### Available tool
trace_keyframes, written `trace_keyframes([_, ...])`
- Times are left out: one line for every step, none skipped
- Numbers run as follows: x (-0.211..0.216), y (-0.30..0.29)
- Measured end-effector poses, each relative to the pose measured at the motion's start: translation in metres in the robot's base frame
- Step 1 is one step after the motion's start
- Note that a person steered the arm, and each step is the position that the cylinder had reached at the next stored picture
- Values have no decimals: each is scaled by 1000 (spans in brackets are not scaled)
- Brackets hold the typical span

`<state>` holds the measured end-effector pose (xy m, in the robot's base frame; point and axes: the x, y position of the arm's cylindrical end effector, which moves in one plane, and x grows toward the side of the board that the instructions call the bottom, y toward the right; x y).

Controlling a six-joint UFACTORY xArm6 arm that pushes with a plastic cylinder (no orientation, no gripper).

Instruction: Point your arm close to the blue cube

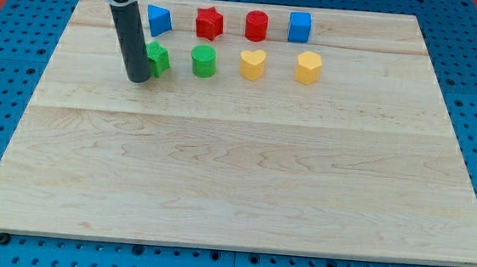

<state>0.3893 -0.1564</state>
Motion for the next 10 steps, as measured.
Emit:
trace_keyframes([16,-40])
trace_keyframes([-29,-84])
trace_keyframes([-106,-88])
trace_keyframes([-166,-63])
trace_keyframes([-195,22])
trace_keyframes([-196,78])
trace_keyframes([-197,173])
trace_keyframes([-197,262])
trace_keyframes([-196,294])
trace_keyframes([-194,269])
